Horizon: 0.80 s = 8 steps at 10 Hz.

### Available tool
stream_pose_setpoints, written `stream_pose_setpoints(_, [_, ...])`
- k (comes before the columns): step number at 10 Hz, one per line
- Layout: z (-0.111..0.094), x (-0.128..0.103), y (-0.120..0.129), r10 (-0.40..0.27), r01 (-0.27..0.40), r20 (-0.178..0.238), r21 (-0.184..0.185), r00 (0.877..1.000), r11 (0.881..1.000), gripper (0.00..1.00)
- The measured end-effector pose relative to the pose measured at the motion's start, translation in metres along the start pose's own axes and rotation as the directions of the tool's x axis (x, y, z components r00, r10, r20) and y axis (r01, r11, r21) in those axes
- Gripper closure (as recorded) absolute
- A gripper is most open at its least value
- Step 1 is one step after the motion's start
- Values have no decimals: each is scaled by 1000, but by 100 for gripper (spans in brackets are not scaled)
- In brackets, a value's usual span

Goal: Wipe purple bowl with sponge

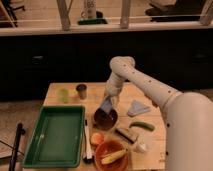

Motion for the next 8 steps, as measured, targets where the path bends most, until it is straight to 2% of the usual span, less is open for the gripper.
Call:
stream_pose_setpoints(1, [4,-15,1,-55,55,4,-20,998,998,100])
stream_pose_setpoints(3, [12,-36,14,-110,111,16,-55,994,992,100])
stream_pose_setpoints(5, [27,-61,32,-174,176,32,-103,984,979,100])
stream_pose_setpoints(6, [30,-66,38,-185,188,34,-113,982,976,100])
stream_pose_setpoints(8, [28,-59,60,-167,170,28,-125,985,978,100])
